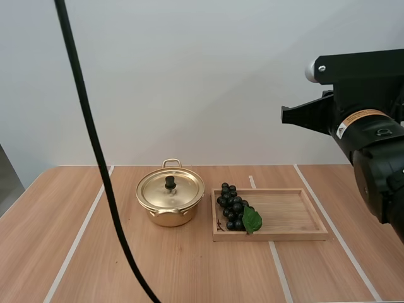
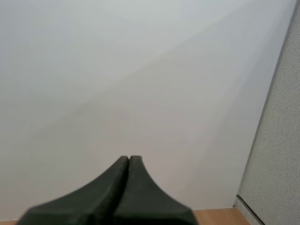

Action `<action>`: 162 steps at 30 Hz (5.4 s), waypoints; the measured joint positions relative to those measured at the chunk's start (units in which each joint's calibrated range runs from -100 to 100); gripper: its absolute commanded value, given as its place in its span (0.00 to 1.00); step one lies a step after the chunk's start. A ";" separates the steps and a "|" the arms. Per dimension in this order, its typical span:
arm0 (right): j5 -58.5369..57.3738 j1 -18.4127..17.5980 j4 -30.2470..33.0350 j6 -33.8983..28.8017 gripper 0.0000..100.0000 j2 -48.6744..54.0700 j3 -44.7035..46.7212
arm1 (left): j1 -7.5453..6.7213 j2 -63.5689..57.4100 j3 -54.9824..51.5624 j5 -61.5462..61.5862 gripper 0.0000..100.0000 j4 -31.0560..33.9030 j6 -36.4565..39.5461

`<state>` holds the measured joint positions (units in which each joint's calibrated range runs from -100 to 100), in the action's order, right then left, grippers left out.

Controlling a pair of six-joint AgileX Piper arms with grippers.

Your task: Open the pot, put the pineapple inside, and close it

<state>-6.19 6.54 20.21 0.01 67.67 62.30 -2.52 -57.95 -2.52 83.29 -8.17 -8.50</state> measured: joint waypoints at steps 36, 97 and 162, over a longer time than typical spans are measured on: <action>1.59 -2.61 0.79 0.00 0.00 0.68 0.00 | 6.39 -22.03 -56.24 -29.04 0.00 5.15 4.47; -0.88 -9.38 8.52 0.00 0.00 24.73 31.30 | -0.30 -39.03 -82.85 -52.22 0.00 9.04 5.54; -23.19 -6.96 -9.47 1.24 0.00 31.93 37.67 | -1.18 -41.72 -97.32 -41.80 0.00 11.02 7.82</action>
<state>-29.38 -0.42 10.73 1.25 99.60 99.97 -3.70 -99.67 -99.85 41.49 2.85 -0.68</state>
